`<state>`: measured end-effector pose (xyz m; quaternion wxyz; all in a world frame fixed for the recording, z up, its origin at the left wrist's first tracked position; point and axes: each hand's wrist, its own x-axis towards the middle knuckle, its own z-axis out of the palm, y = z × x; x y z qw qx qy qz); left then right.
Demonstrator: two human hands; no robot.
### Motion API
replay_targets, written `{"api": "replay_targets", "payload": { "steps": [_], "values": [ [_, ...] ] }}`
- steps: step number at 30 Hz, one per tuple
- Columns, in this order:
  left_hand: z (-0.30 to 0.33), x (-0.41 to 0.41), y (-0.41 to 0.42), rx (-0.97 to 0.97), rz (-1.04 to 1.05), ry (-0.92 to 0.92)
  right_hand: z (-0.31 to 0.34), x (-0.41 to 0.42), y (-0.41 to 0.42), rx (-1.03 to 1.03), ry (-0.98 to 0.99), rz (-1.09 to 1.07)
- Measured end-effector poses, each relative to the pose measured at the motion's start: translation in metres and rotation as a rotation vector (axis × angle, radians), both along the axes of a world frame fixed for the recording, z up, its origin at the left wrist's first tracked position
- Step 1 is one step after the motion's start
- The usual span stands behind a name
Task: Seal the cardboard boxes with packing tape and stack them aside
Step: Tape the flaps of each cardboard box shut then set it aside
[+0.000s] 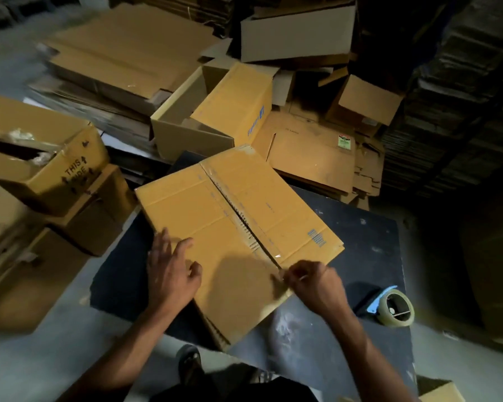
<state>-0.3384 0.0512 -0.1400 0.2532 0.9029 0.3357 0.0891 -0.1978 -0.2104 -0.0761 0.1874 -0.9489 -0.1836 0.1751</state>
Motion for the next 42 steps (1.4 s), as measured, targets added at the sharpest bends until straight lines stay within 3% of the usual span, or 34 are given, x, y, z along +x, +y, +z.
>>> {"api": "replay_targets", "payload": {
  "steps": [3,6,8,10,17,25,28,30,32,35,39,42],
  "values": [
    [0.000,-0.027,-0.037,-0.263,0.189,-0.023,-0.003,0.066,-0.013,-0.037,-0.090,-0.126],
    [0.006,-0.033,-0.072,-0.621,0.343,-0.074,-0.016,0.114,-0.024,-0.100,0.051,-0.167],
    [0.007,-0.028,-0.089,-0.741,0.345,-0.153,-0.027,0.129,-0.030,-0.034,0.181,-0.147],
    [0.006,-0.019,-0.095,-0.742,0.321,-0.138,-0.042,0.136,-0.043,0.047,0.237,-0.132],
    [0.013,0.034,-0.080,-0.537,0.100,-0.003,-0.050,0.062,-0.128,0.020,0.081,-0.239],
    [0.006,0.121,-0.094,-0.370,0.000,0.109,-0.055,0.131,-0.158,0.044,0.006,-0.294],
    [0.012,0.145,-0.110,0.101,-0.117,0.245,-0.060,0.163,-0.180,0.227,0.037,-0.222],
    [0.016,0.151,-0.141,0.337,-0.294,0.107,-0.069,0.175,-0.206,0.248,-0.011,-0.181],
    [0.012,0.152,-0.179,0.397,-0.493,-0.009,-0.075,0.184,-0.232,0.096,-0.026,-0.111],
    [-0.019,0.157,-0.212,0.486,-0.664,0.019,-0.084,0.192,-0.253,-0.240,0.104,0.104],
    [-0.053,0.161,-0.210,0.617,-0.659,0.061,-0.105,0.194,-0.260,-0.422,0.224,0.291],
    [-0.059,0.166,-0.210,0.655,-0.661,0.005,-0.119,0.191,-0.261,-0.476,0.100,0.367]
  ]
}}
